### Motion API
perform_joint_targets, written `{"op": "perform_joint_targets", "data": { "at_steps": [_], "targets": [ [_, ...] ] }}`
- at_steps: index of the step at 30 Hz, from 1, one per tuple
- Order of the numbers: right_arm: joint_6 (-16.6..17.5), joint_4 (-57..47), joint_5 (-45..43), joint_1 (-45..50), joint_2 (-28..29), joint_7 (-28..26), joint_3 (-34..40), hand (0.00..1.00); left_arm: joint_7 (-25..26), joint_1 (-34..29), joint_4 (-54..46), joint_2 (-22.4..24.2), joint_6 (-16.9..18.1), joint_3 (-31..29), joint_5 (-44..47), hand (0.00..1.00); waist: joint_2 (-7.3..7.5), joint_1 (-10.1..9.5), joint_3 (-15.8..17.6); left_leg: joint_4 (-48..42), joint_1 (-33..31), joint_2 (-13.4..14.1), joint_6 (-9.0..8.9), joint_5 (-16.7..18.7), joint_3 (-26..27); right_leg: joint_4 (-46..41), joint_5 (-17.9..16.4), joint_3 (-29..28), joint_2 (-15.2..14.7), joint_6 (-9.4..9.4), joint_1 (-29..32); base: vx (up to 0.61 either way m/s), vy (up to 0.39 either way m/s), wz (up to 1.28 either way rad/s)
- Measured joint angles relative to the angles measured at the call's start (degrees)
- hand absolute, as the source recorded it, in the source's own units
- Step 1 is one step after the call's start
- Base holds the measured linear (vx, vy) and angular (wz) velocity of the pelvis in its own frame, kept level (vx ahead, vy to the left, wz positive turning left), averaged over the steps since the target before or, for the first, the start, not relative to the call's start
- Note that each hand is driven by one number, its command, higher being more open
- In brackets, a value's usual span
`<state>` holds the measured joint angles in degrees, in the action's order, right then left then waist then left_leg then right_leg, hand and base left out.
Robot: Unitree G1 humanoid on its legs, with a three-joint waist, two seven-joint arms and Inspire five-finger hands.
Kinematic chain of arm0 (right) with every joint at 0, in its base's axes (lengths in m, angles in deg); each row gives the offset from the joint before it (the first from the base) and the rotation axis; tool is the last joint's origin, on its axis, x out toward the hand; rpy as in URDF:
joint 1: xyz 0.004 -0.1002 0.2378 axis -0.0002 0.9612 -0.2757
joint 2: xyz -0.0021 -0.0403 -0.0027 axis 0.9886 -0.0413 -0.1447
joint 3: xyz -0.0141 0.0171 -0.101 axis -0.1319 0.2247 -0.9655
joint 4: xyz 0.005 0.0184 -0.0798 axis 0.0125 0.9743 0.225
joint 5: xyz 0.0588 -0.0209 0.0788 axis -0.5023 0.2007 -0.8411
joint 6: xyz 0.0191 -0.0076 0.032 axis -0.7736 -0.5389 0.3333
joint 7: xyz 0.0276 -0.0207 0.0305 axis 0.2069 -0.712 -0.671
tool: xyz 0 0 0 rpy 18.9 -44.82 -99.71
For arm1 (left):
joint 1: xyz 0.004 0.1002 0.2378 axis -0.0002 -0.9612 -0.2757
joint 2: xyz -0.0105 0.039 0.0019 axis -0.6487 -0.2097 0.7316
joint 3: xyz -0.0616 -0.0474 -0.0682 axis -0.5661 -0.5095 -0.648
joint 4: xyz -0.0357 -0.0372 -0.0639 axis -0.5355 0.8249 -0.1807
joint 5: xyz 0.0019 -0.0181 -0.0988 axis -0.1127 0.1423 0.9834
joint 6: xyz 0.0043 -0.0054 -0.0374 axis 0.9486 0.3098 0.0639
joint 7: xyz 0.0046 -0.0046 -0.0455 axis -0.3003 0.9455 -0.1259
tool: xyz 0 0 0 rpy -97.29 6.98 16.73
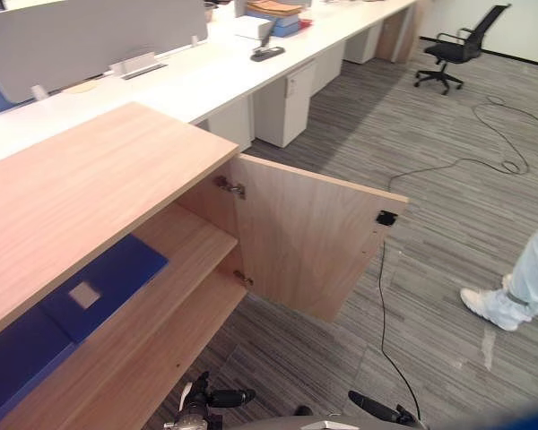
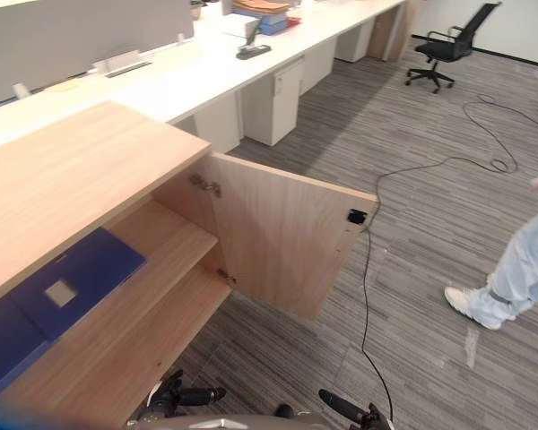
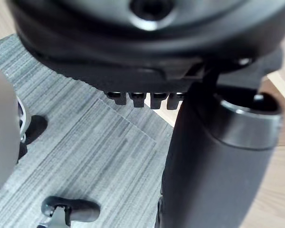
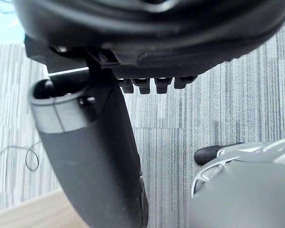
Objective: Walk over to the cabinet, pick up the folder, carry it to the office cabinet, place the folder inside the office cabinet, then close the office cabinet door
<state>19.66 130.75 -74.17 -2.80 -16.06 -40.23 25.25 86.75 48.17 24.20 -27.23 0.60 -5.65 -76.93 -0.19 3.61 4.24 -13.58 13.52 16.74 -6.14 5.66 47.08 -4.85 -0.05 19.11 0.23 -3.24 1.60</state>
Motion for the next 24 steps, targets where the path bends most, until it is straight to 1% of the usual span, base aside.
{"op": "perform_joint_targets", "data": {
  "at_steps": [1, 3, 4, 5, 6, 7, 8, 9, 10, 11, 12, 13, 15, 16, 19, 22, 24],
  "targets": [
    [0.0, -0.1, 0.0, 0.0, -0.2, 0.4, 0.1, 1.00, 0.0, 0.0, -0.1, 0.3, 0.0, -0.1, 0.6, 1.00, -0.44, -0.01, 0.2, -2.8, -0.1, 1.2, -0.27, 0.2, 0.0, 0.0, -0.2, -0.5, 0.3, -0.20, -0.6, 0.03, -0.076, -0.23],
    [0.0, -1.0, 0.0, -0.5, -0.4, 0.8, 0.0, 1.00, 0.0, 0.0, -0.2, 0.5, 0.1, -0.2, 1.0, 1.00, -1.18, -0.04, 0.2, -6.0, -0.7, 2.6, 0.49, 0.9, -0.6, -0.1, -0.5, -1.6, 1.1, -0.67, -0.7, 0.02, -0.054, -0.30],
    [0.1, -2.3, 0.0, -1.1, -0.4, 0.9, -0.1, 1.00, 0.0, -0.2, -0.2, 0.5, 0.1, -0.7, 1.8, 1.00, -1.36, -0.18, 0.5, -8.5, -1.4, 3.2, 1.25, 1.6, -3.3, -0.4, -0.7, -2.9, 1.5, -0.92, -0.6, 0.00, -0.026, -0.30],
    [0.1, -3.2, 0.1, -1.4, -0.5, 1.0, -0.3, 1.00, 0.0, -0.4, -0.3, 0.6, 0.1, -1.1, 2.1, 1.00, -1.40, -0.21, 0.7, -9.7, -2.6, 2.9, 1.76, 3.2, -7.2, -0.5, -0.7, -3.6, 1.6, -1.05, -0.5, -0.04, -0.012, -0.49],
    [0.2, -4.8, 0.2, -2.9, -1.1, 1.2, -0.6, 1.00, 0.0, -0.4, -0.6, 0.7, 0.1, -1.8, 3.2, 1.00, -1.70, -0.38, 1.3, -9.6, -4.7, -0.3, 0.20, 6.4, -17.5, -1.2, -0.9, -5.0, 1.5, -0.90, 0.1, -0.10, 0.044, -0.64],
    [0.3, -6.9, 0.2, -4.3, -1.8, 1.4, -1.0, 1.00, 0.3, -0.6, -0.8, 0.6, 0.1, -1.9, 4.0, 1.00, -2.14, -0.61, 1.6, -8.6, -6.8, -4.2, -0.83, 8.8, -27.0, -1.9, -1.0, -6.7, 1.5, -0.92, 0.8, -0.13, 0.102, -0.76],
    [0.5, -8.6, 0.3, -5.2, -2.4, 1.8, -1.9, 1.00, 0.4, -0.7, -0.9, 0.6, 0.1, -1.9, 4.2, 1.00, -2.35, -0.77, 1.7, -7.6, -8.5, -6.8, -1.04, 10.1, -32.5, -2.1, -0.9, -7.7, 1.5, -0.86, 1.3, -0.14, 0.148, -0.72],
    [1.0, -10.7, 0.4, -5.9, -3.4, 2.2, -3.3, 1.00, 0.6, -0.8, -1.4, 0.6, 0.3, -1.8, 4.4, 1.00, -2.51, -1.40, 1.7, -5.1, -10.4, -9.6, -1.04, 10.2, -38.2, -2.3, -0.6, -8.7, 1.4, -0.46, 1.9, -0.12, 0.146, -0.55],
    [1.5, -11.6, 1.0, -6.7, -4.2, 2.3, -4.0, 1.00, 0.6, -1.0, -1.8, 0.6, 0.6, -1.8, 4.5, 1.00, -2.77, -1.99, 1.7, -2.7, -11.5, -10.9, -0.50, 9.5, -40.8, -2.6, -0.5, -9.1, 1.6, -0.28, 2.5, -0.11, 0.112, -0.45],
    [1.6, -12.0, 1.6, -7.3, -4.7, 2.3, -4.4, 1.00, 0.6, -1.2, -2.1, 0.7, 0.9, -1.8, 4.5, 1.00, -3.02, -2.28, 1.9, -2.0, -12.0, -11.0, 1.19, 7.3, -41.5, -2.8, -0.5, -9.3, 1.9, -0.19, 2.7, -0.10, 0.108, -0.42],
    [1.7, -12.7, 2.6, -8.6, -5.5, 2.5, -5.1, 1.00, 0.5, -1.7, -2.2, 0.4, 1.3, -1.9, 4.5, 1.00, -3.11, -2.91, 1.6, -1.5, -11.9, -11.1, 2.79, 6.2, -40.7, -2.9, -0.1, -10.0, 2.0, 0.28, 2.7, -0.05, 0.086, -0.29],
    [1.7, -13.6, 2.6, -9.3, -5.9, 2.4, -5.1, 1.00, 0.5, -2.1, -2.2, 0.1, 1.3, -1.9, 4.5, 1.00, -2.99, -3.00, 1.3, -0.5, -11.9, -11.4, 3.04, 6.1, -40.4, -2.4, 0.4, -10.2, 1.8, 0.77, 2.8, -0.02, 0.112, -0.28],
    [1.8, -14.7, 2.6, -12.6, -6.5, 2.6, -5.2, 1.00, 0.1, -2.7, -2.3, -0.2, 1.4, -2.4, 5.0, 1.00, -2.61, -3.21, 1.2, 1.9, -12.3, -12.4, 3.89, 4.6, -39.7, -0.6, 2.3, -11.0, 1.3, 0.93, 3.6, 0.00, 0.101, -0.10],
    [2.0, -15.1, 2.6, -15.5, -7.4, 3.2, -5.5, 1.00, -0.1, -2.8, -2.3, -0.2, 1.4, -2.4, 5.1, 1.00, -2.76, -3.25, 1.1, 4.5, -12.2, -13.2, 4.24, 2.8, -39.6, 1.6, 4.0, -11.2, 0.8, 0.96, 3.7, 0.02, 0.079, 0.00],
    [2.0, -15.1, 2.6, -20.3, -9.3, 3.4, -7.3, 1.00, -0.5, -3.0, -2.3, -0.2, 1.4, -2.8, 5.6, 1.00, -3.49, -3.80, 0.7, 6.8, -11.6, -14.0, 4.26, 1.3, -39.9, 4.9, 5.8, -11.0, 0.7, 0.81, 2.9, 0.09, 0.056, 0.07],
    [2.0, -15.1, 2.6, -24.3, -10.8, 3.3, -9.3, 1.00, -0.7, -3.7, -2.5, -0.2, 1.4, -4.3, 6.2, 1.00, -4.09, -4.64, 0.3, 7.6, -10.4, -14.1, 4.22, 1.3, -41.2, 7.0, 6.1, -9.9, 1.0, 0.73, 0.6, 0.06, 0.017, 0.19],
    [2.1, -14.5, 2.6, -27.0, -12.1, 3.2, -11.3, 1.00, -0.7, -4.2, -3.1, -0.3, 1.5, -4.4, 6.6, 1.00, -4.12, -5.01, 0.1, 8.2, -10.3, -14.2, 4.16, 0.9, -42.1, 8.2, 6.5, -9.1, 1.0, 0.62, -0.1, 0.02, 0.008, 0.24]
  ]
}}
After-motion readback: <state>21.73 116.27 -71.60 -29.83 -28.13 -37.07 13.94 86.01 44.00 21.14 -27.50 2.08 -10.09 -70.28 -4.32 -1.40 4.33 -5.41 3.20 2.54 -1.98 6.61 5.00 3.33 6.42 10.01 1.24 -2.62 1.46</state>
